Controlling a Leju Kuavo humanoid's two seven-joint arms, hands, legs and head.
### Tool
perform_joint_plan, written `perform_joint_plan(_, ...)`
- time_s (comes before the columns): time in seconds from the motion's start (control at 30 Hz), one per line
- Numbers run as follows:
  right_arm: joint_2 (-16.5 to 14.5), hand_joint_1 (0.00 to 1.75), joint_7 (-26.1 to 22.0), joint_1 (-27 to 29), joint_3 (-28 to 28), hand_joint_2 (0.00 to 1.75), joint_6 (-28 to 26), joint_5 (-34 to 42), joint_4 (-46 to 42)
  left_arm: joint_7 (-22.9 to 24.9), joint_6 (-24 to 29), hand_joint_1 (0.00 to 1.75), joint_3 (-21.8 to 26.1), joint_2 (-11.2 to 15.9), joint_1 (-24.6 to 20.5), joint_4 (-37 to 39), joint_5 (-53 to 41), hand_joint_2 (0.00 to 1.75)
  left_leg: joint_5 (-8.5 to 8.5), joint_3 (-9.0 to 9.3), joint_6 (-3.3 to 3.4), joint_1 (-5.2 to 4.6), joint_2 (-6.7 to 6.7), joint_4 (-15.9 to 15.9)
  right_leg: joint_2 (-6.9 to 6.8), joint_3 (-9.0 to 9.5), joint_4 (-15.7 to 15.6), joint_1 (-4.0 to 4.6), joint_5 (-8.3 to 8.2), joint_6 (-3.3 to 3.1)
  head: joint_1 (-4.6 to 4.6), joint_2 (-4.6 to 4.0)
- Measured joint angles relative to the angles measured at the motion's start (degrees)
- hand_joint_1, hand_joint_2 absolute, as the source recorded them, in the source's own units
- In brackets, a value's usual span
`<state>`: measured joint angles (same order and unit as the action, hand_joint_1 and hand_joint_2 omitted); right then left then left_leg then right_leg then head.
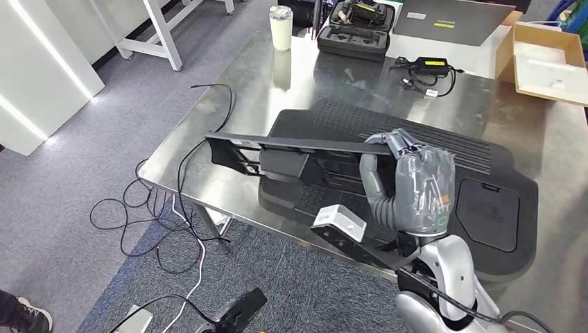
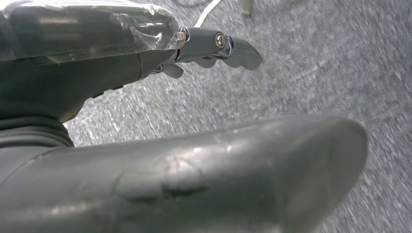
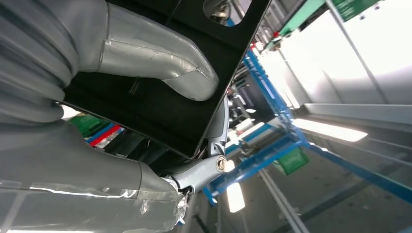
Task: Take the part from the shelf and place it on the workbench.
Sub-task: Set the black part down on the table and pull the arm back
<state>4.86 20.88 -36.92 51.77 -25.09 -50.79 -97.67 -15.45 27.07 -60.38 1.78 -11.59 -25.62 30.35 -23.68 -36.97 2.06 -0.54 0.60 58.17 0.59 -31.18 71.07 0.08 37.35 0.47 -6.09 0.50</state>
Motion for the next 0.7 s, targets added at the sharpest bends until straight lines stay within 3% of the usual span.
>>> perform_joint_plan(0.07, 0.3, 1.74, 0.2, 0.1, -0.3, 1.75, -0.5, 0.3, 0.0, 0.0, 0.7, 0.0, 0.0, 0.0, 0.1, 0.0, -0.2, 0.0, -1.09, 1.41, -0.04, 0.08, 0.03, -0.2, -0.03, -3.64, 2.1, -0.2, 2.88, 0.29, 0.03, 0.0)
perform_joint_plan(0.1, 0.4, 1.74, 0.3, 0.2, -0.4, 1.75, -0.8, 0.5, 0.0, 0.1, 1.1, 0.0, 0.0, 0.0, 0.1, 0.0, -0.3, 0.0, -1.68, 2.17, -0.11, 0.11, 0.06, -0.2, -0.05, -4.49, 0.8, -0.25, 2.4, 0.28, 0.03, 0.0)
perform_joint_plan(0.13, 0.6, 1.74, 0.4, 0.3, -0.5, 1.75, -1.0, 0.6, 0.0, 0.2, 1.4, 0.0, 0.0, -0.1, 0.1, 0.0, -0.4, 0.0, -2.24, 2.94, -0.2, 0.12, 0.1, -0.2, -0.06, -4.57, -1.9, -0.27, 0.12, 0.19, 0.04, 0.0)
perform_joint_plan(0.2, 0.9, 1.73, 0.6, 0.5, -1.0, 1.75, -1.4, 0.8, -0.1, 0.4, 1.7, 0.0, 0.0, -0.1, 0.1, 0.1, -0.5, 0.0, -3.15, 4.13, -0.49, 0.1, 0.2, -0.2, -0.11, -3.71, -8.8, -0.04, -6.35, -0.28, 0.04, 0.0)
perform_joint_plan(0.27, 1.2, 1.74, 0.8, 0.6, -1.6, 1.75, -2.0, 1.1, -0.4, 0.5, 1.8, 0.0, 0.0, -0.3, 0.0, 0.1, -0.7, 0.0, -3.68, 4.58, -1.05, 0.09, 0.29, -0.2, -0.13, -3.32, -12.2, 0.34, -8.9, -1.18, 0.12, 0.0)
perform_joint_plan(0.37, 1.5, 1.75, 0.9, 0.7, -2.5, 1.75, -2.7, 1.9, -0.9, 0.7, 1.8, 0.0, 0.0, -0.4, 0.1, 0.1, -0.9, 0.0, -4.38, 4.79, -1.13, 0.0, 0.29, 0.1, -0.05, -3.21, -12.7, 0.37, -10.39, -1.42, -0.01, 0.0)
perform_joint_plan(0.7, 2.8, 1.71, 0.8, 1.4, -5.5, 1.75, -5.0, 4.3, -2.3, 1.3, 1.2, 0.0, 0.0, -0.4, 0.0, 0.6, -1.2, 0.0, -4.55, 4.95, -1.48, 0.12, 0.28, -0.5, 0.0, -3.29, -12.7, 0.54, -10.25, -1.96, -0.05, 0.0)
